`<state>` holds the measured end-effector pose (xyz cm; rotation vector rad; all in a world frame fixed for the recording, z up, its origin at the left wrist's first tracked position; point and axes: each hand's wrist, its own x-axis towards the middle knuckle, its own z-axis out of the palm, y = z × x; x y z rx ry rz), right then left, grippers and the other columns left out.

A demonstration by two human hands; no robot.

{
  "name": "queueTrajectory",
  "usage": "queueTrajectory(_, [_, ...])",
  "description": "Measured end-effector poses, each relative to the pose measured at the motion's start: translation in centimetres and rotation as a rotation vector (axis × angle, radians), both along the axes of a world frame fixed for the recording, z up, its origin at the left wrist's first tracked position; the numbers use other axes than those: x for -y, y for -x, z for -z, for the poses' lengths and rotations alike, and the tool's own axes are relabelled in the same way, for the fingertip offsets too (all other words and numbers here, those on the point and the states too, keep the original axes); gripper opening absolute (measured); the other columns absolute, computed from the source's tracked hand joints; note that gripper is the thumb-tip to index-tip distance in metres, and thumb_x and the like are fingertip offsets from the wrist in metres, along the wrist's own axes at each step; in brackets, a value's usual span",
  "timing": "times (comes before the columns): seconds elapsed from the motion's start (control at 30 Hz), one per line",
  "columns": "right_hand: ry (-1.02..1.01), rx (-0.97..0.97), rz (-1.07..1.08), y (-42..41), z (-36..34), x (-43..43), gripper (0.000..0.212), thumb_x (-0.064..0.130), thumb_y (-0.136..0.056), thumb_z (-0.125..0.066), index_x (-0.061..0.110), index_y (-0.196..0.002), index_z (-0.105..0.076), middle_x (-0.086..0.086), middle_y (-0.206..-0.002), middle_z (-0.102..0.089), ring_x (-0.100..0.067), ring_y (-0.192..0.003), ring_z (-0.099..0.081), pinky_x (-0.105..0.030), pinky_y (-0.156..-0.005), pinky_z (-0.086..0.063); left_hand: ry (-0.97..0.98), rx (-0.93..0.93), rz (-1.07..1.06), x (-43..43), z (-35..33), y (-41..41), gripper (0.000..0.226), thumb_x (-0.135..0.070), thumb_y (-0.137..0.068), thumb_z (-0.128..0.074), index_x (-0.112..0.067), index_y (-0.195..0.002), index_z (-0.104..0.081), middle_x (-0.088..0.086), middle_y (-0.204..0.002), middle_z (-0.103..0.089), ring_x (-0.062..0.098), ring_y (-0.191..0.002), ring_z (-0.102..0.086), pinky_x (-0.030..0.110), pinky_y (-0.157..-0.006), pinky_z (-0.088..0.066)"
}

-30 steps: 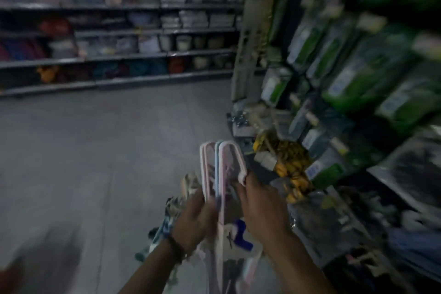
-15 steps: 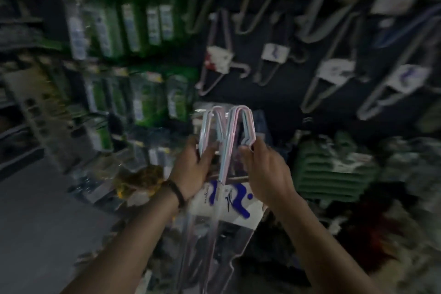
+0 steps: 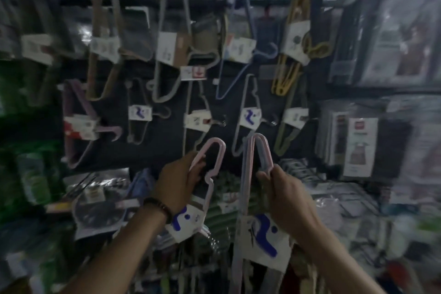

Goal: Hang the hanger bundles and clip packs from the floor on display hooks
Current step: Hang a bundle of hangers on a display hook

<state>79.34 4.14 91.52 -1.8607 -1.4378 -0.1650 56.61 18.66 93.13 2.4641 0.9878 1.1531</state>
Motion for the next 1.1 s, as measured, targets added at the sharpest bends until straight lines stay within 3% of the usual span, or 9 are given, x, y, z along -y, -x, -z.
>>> queueTrajectory(0.03, [0.013,0.008,0.016,-2.0,-0.8,-0.3,0.034,0.054,-0.107,-0.04,0.028,-0.085,-0.044,0.007,-0.073,-0.055,-0.014,-0.061,-0.053,-0.041,-0.056,-0.045,-0.015,-0.019,0.013,-0.5,-0.8,-1.7,0.022,-0.032,-0.109,-0.051,-0.028,-0.125,-0.065,-0.009,-0.09,-0.072,0.007,-0.073,-0.064,0.012,-0.062,-0.048])
queueTrajectory(0.13, [0.058,0.049,0.059,-7.4,-3.7,-1.9,0.032,0.053,-0.108,-0.038,0.029,-0.091,-0.048,0.008,-0.073,-0.059,-0.01,-0.061,-0.058,-0.035,-0.054,-0.049,-0.093,-0.091,0.048,-2.1,-3.3,-6.2,0.024,-0.038,-0.109,-0.046,-0.026,-0.12,-0.063,-0.001,-0.081,-0.07,0.02,-0.068,-0.065,0.046,-0.065,-0.055])
queueTrajectory(0.3, [0.114,0.17,0.108,-13.2,-7.7,-6.3,0.052,0.072,-0.1,-0.023,0.027,-0.099,-0.05,0.003,-0.081,-0.066,-0.023,-0.068,-0.068,-0.048,-0.064,-0.06,-0.119,-0.105,0.197,-6.0,-7.2,-10.8,0.032,-0.041,-0.108,-0.047,-0.022,-0.123,-0.067,-0.001,-0.097,-0.075,0.015,-0.084,-0.07,0.032,-0.072,-0.053])
queueTrajectory(0.37, [0.165,0.201,0.13,-14.3,-8.9,-8.5,0.047,0.066,-0.104,-0.03,0.025,-0.105,-0.053,-0.001,-0.088,-0.068,-0.028,-0.077,-0.069,-0.049,-0.07,-0.06,-0.13,-0.104,0.272,-7.8,-8.1,-11.9,0.026,-0.039,-0.106,-0.052,-0.025,-0.116,-0.071,-0.006,-0.093,-0.073,0.009,-0.082,-0.069,0.027,-0.07,-0.052])
queueTrajectory(0.47, [0.198,0.234,0.156,-15.0,-10.2,-11.9,0.039,0.057,-0.108,-0.037,0.021,-0.107,-0.053,-0.007,-0.099,-0.072,-0.032,-0.088,-0.07,-0.048,-0.075,-0.059,-0.179,-0.09,0.377,-10.1,-8.6,-13.4,0.021,-0.033,-0.107,-0.055,-0.021,-0.113,-0.071,-0.005,-0.097,-0.072,0.011,-0.085,-0.07,0.037,-0.074,-0.056])
queueTrajectory(0.63, [0.234,0.221,0.205,-15.3,-12.2,-15.8,0.016,0.037,-0.108,-0.046,0.022,-0.104,-0.043,-0.009,-0.108,-0.068,-0.033,-0.094,-0.066,-0.04,-0.069,-0.045,-0.197,0.002,0.567,-13.0,-8.9,-15.5,0.025,-0.033,-0.107,-0.056,-0.03,-0.129,-0.068,-0.016,-0.118,-0.07,-0.002,-0.103,-0.068,0.014,-0.084,-0.051])
queueTrajectory(0.8, [0.081,0.319,0.236,-15.7,-12.9,-18.2,0.03,0.054,-0.108,-0.041,0.024,-0.107,-0.047,-0.001,-0.1,-0.065,-0.03,-0.083,-0.065,-0.038,-0.062,-0.041,-0.295,-0.024,0.676,-15.9,-9.0,-18.1,0.031,-0.033,-0.107,-0.057,-0.02,-0.131,-0.072,-0.004,-0.138,-0.062,0.004,-0.114,-0.066,0.022,-0.095,-0.055])
queueTrajectory(0.97, [-0.1,0.283,0.23,-15.9,-12.3,-18.2,0.03,0.053,-0.109,-0.037,0.025,-0.104,-0.046,0.003,-0.098,-0.062,-0.024,-0.074,-0.06,-0.037,-0.06,-0.041,-0.328,-0.018,0.662,-17.4,-7.6,-20.8,0.04,-0.044,-0.108,-0.049,-0.023,-0.137,-0.067,-0.006,-0.15,-0.055,0.008,-0.129,-0.06,0.029,-0.111,-0.05])
queueTrajectory(1.1, [-0.121,0.278,0.242,-17.5,-11.4,-20.3,0.019,0.042,-0.106,-0.051,0.025,-0.106,-0.043,0.006,-0.097,-0.057,-0.019,-0.069,-0.055,-0.037,-0.061,-0.047,-0.285,0.017,0.576,-18.3,-7.6,-22.2,0.044,-0.042,-0.107,-0.047,-0.016,-0.135,-0.069,-0.002,-0.144,-0.06,0.012,-0.121,-0.065,0.036,-0.104,-0.054])
